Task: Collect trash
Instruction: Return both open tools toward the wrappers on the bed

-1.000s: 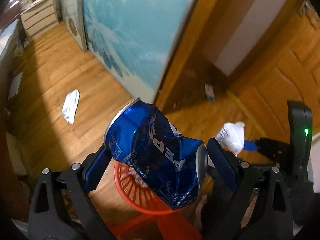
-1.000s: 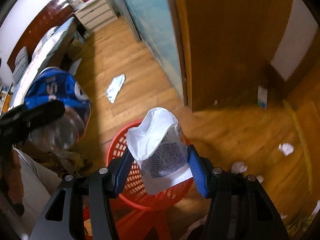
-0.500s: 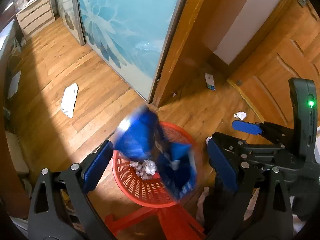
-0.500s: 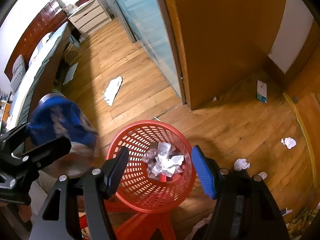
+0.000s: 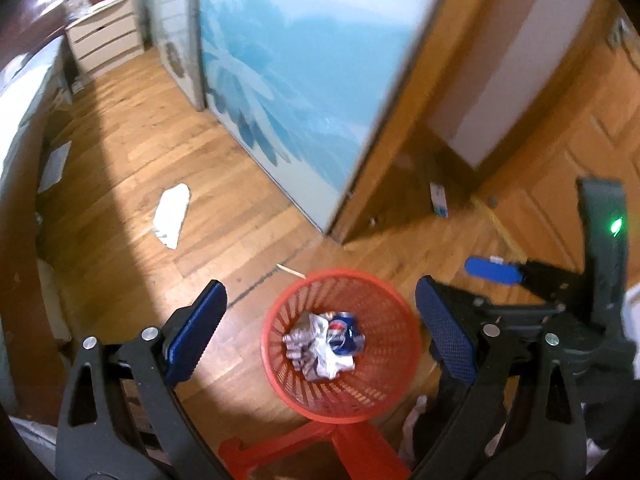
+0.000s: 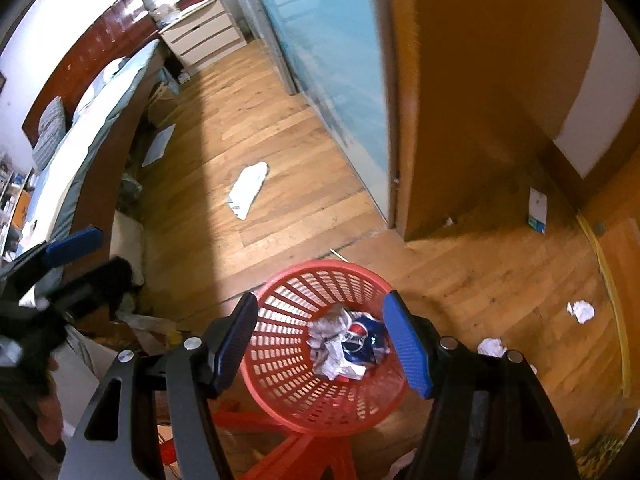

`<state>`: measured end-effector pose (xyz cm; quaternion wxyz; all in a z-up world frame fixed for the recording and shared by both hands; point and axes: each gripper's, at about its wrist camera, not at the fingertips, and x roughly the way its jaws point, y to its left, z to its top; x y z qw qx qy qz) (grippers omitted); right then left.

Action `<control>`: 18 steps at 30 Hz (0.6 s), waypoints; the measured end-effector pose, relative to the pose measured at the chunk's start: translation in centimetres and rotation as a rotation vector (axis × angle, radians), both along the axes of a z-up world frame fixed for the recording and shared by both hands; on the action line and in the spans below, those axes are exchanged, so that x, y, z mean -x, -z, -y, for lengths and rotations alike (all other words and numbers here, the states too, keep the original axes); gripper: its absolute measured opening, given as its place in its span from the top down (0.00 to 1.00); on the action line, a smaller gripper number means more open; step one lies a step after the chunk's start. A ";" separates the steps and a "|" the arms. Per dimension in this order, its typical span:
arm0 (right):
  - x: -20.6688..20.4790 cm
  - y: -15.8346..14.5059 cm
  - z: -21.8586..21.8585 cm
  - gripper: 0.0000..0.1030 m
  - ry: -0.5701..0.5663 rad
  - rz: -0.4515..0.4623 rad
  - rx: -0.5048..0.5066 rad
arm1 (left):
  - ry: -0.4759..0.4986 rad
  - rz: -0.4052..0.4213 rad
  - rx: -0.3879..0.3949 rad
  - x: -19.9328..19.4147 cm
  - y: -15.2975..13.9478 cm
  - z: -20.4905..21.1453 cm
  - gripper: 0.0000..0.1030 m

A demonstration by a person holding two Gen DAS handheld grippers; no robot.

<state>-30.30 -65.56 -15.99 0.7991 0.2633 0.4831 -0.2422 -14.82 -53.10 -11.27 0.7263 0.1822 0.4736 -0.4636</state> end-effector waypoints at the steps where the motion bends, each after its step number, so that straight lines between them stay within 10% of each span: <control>1: -0.9 -0.4 -0.5 0.36 -0.019 0.009 0.004 | -0.039 0.006 0.031 -1.1 -0.9 -1.0 0.09; 8: -8.6 -2.8 -6.7 0.35 -0.191 0.099 0.025 | -0.392 0.183 0.187 -10.6 -8.3 -14.2 0.08; 18: -26.8 -8.3 -26.1 0.35 -0.613 0.316 0.017 | -0.843 0.410 0.108 -17.4 -11.4 -38.1 0.08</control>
